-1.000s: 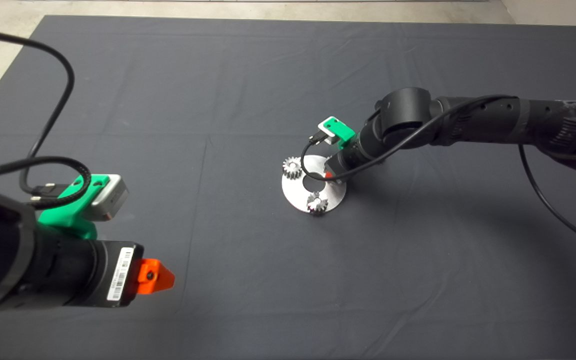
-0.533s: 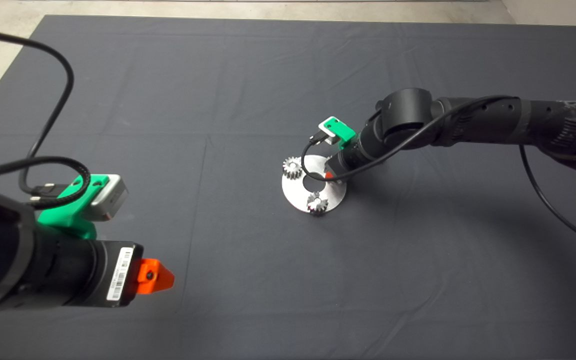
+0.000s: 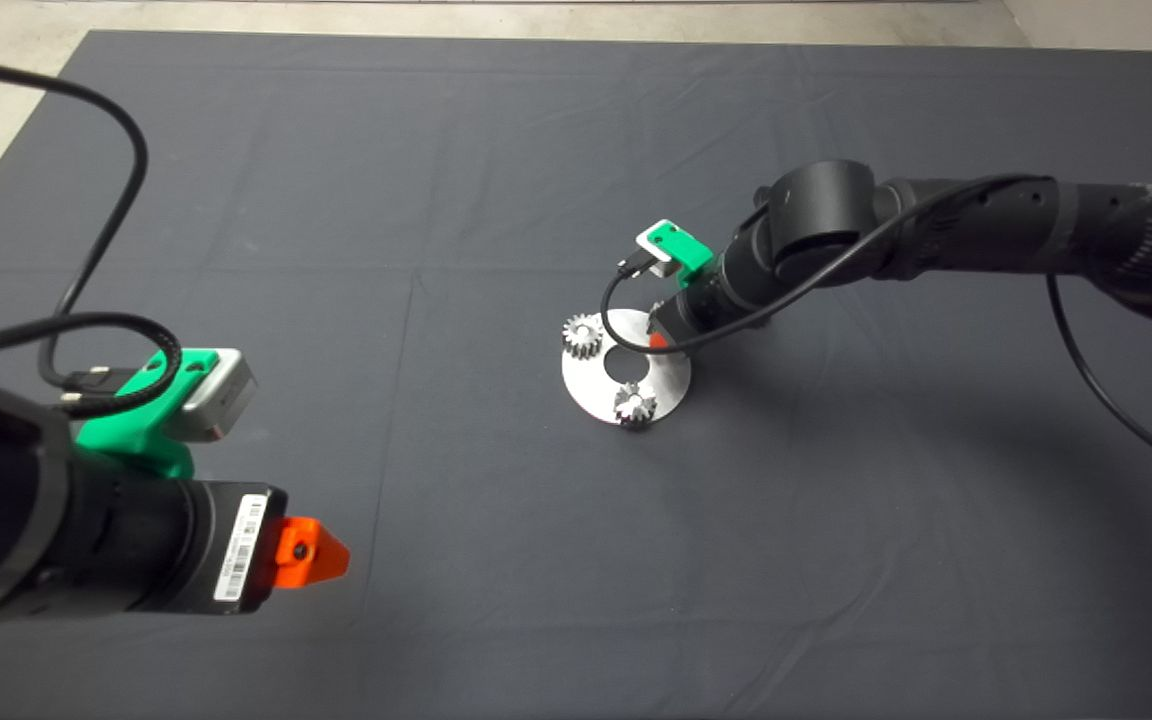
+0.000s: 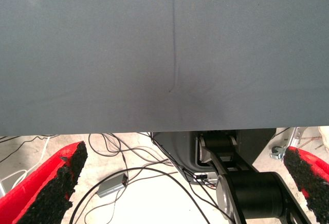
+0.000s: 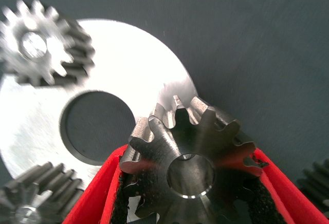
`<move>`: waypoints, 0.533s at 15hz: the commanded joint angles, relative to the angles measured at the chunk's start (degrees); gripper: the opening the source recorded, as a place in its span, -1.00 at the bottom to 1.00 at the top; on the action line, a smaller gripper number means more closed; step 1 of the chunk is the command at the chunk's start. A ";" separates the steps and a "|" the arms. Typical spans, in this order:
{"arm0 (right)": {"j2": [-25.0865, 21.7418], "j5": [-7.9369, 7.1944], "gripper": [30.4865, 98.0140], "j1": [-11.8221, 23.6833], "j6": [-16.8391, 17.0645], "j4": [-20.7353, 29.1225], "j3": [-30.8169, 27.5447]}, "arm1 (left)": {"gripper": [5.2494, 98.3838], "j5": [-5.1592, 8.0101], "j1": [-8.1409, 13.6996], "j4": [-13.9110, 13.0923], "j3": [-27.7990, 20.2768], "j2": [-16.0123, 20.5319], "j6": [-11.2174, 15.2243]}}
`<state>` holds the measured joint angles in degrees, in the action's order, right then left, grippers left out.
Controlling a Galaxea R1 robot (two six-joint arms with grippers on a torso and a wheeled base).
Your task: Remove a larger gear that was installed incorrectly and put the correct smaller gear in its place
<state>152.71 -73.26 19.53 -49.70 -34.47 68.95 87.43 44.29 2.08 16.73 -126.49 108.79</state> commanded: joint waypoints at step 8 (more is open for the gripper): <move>-4.82 -1.18 -0.47 3.50 -1.62 -0.77 -4.98 | 0.99 2.22 0.54 -0.85 -0.92 0.05 0.11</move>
<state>150.04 -73.36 20.66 -50.80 -34.41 64.83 87.45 44.14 2.08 16.73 -126.49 108.79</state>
